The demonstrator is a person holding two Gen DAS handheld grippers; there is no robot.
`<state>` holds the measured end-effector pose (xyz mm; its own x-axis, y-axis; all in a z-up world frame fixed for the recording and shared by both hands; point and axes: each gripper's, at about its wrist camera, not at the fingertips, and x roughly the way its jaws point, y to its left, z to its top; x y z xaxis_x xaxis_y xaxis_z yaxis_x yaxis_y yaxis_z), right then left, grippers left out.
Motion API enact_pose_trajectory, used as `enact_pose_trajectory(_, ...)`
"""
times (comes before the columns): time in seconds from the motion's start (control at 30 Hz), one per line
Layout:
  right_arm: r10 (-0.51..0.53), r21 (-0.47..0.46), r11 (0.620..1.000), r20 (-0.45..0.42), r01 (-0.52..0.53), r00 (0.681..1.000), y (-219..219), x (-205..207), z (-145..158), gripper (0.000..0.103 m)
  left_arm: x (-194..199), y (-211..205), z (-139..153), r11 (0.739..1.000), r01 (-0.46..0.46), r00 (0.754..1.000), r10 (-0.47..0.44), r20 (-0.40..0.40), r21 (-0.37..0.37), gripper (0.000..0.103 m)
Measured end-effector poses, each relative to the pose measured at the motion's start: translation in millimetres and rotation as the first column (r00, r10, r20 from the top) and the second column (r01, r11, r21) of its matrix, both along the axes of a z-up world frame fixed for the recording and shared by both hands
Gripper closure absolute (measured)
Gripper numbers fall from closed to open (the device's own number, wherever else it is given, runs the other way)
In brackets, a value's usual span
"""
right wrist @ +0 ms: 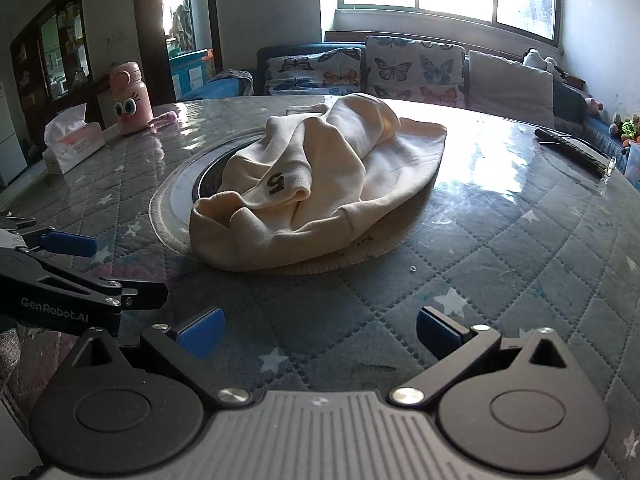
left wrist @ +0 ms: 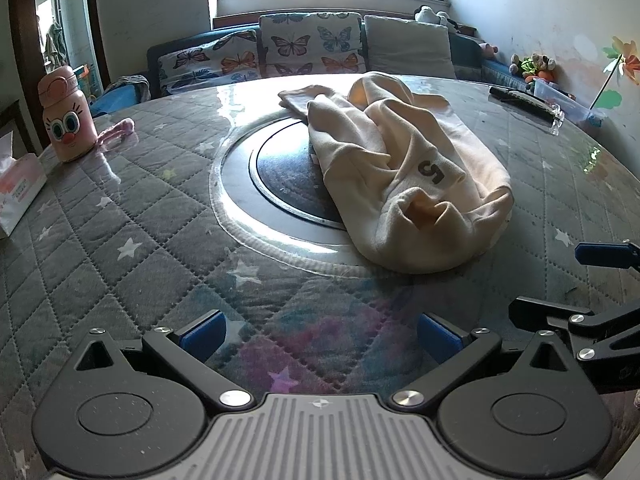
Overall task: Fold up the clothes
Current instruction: 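Move both grippers toward the bunched cream sweatshirt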
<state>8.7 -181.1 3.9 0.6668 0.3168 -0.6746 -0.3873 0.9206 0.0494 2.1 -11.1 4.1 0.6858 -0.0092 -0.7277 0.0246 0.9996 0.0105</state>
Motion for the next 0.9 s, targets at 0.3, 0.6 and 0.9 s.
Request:
enact_pose_trajectory(0.3, 0.007, 0.003, 1.0, -0.004, -0.007, 1.0, 2.2, 3.3, 0.8, 0.0, 4.4, -0.6, 0.5, 1.0, 0.001, 1.0, -0.001, -0.005, -0.004, 0.0)
enact_pose_trajectory(0.6, 0.014, 0.005, 1.0, -0.018, -0.014, 1.0, 4.7, 9.0, -0.4, 0.0, 10.8, 2.4, 0.2, 1.0, -0.006, 1.0, 0.005, -0.011, -0.011, 0.0)
enact_pose_trajectory(0.9, 0.029, 0.003, 1.0, -0.019, -0.029, 0.999, 9.1, 16.3, 1.3, 0.0, 18.7, 5.1, 4.1, 1.0, -0.008, 1.0, 0.008, -0.006, -0.014, 0.0)
